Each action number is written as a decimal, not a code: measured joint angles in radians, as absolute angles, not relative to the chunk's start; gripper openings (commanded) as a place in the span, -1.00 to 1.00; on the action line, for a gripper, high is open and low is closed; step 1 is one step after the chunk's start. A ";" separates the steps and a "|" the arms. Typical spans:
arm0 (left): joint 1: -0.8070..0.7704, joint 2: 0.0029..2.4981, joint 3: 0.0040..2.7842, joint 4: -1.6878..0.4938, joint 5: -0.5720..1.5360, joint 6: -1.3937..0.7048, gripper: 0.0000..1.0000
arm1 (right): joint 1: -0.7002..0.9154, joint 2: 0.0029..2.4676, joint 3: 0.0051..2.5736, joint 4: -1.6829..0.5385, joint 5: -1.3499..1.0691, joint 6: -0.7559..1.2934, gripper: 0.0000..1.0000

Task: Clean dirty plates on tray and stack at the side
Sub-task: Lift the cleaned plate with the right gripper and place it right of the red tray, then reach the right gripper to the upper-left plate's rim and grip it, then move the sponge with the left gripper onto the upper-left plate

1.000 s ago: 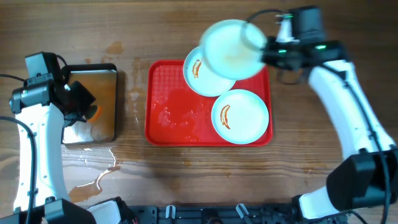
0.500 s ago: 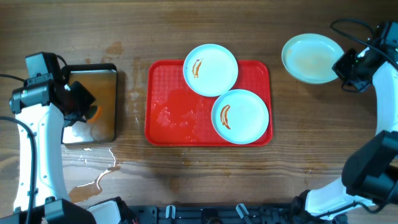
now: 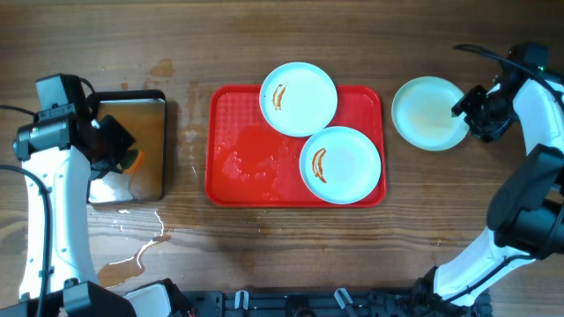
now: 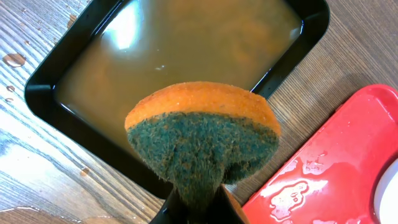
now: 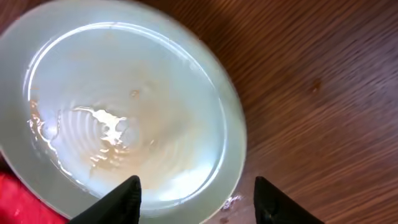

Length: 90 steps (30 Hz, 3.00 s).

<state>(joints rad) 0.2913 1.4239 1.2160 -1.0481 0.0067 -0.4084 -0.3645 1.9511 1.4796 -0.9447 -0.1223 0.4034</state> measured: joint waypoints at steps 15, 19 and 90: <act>0.291 1.424 1.216 -1.048 0.007 -0.408 -0.92 | 0.113 1.784 1.480 -0.806 -0.352 0.258 0.99; 0.291 1.424 1.216 -1.048 0.007 -0.408 -0.92 | 0.265 1.824 1.480 -0.715 -0.176 0.302 0.99; -0.079 1.508 0.973 -0.590 0.338 -0.498 -0.92 | 0.599 2.122 1.501 -0.758 -0.084 0.633 -0.91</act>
<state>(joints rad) -0.0788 1.5078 0.9730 -0.5900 0.3382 -0.4976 0.5995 2.1223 1.5005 -0.7582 -0.0845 0.6327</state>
